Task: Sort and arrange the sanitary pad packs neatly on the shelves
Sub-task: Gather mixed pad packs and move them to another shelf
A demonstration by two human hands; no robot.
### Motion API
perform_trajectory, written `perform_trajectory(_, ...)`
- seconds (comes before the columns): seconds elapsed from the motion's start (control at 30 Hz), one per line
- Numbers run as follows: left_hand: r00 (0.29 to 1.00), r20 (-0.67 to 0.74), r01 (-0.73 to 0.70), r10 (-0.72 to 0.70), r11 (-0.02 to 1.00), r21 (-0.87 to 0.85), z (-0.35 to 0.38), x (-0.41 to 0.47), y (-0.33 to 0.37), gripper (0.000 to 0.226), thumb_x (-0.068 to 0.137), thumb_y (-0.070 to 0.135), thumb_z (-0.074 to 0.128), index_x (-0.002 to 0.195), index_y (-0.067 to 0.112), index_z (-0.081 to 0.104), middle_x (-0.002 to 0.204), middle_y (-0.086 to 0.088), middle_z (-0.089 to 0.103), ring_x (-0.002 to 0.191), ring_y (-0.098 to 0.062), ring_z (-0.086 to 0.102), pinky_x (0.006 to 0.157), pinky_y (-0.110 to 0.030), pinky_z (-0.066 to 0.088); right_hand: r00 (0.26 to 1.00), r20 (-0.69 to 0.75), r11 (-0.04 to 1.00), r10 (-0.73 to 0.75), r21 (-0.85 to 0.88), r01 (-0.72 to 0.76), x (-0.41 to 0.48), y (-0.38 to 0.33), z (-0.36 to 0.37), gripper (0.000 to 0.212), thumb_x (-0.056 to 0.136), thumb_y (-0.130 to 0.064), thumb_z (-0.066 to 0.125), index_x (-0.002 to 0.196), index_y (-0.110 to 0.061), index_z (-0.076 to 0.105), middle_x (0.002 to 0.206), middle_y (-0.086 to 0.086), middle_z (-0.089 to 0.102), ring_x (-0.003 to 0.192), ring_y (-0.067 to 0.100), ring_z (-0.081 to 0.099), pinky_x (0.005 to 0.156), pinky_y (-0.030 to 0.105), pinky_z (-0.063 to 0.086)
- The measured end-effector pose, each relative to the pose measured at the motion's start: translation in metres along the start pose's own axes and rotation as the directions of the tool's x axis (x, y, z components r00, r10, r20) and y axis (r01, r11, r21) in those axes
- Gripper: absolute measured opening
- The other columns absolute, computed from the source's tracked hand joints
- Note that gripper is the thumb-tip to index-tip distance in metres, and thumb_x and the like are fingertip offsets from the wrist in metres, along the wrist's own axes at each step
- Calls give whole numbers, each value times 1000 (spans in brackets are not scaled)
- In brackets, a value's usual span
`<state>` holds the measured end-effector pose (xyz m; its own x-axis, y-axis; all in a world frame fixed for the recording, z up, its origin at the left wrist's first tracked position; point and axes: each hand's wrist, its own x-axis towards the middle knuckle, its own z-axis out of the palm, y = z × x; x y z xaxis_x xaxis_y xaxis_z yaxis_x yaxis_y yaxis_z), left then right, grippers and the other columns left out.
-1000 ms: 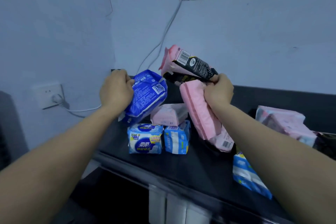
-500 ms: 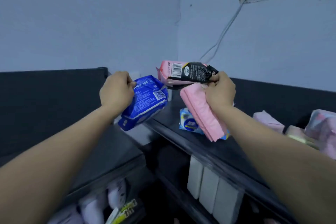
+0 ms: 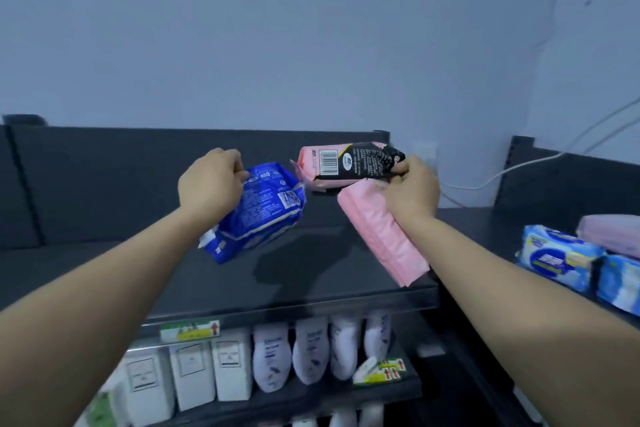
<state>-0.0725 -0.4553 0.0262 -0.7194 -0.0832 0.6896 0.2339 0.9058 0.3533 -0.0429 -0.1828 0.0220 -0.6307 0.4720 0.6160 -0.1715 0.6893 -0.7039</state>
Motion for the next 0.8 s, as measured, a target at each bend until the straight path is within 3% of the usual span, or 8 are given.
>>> perform_trajectory(0.23, 990, -44, 141, -135, 978, 154, -92, -15, -135, 17, 93, 22, 60, 78, 15, 61, 88, -1, 55, 76, -22, 53, 62, -33, 35, 978, 200, 986, -51, 167, 17, -65, -98, 97, 19, 78, -10, 70, 96, -12, 62, 89, 0, 63, 82, 20, 55, 70, 22, 36)
perform_trajectory(0.53, 954, -112, 297, -277, 925, 238, -193, -34, -299, 11, 88, 14, 65, 78, 10, 65, 88, -3, 59, 80, -24, 55, 66, -33, 38, 930, 336, 964, -148, 258, 60, -153, -230, 210, 17, 85, -3, 57, 101, -7, 62, 91, -2, 56, 84, 19, 50, 71, 22, 34)
perform_trajectory(0.8, 933, -231, 336, -276, 899, 282, -258, -49, -413, 8, 87, 1, 57, 81, 5, 61, 89, -8, 54, 78, -23, 45, 67, -34, 33, 904, 394, 951, -167, 305, 43, -224, -310, 301, 22, 85, 0, 46, 96, -11, 62, 96, 2, 63, 84, 20, 52, 70, 23, 35)
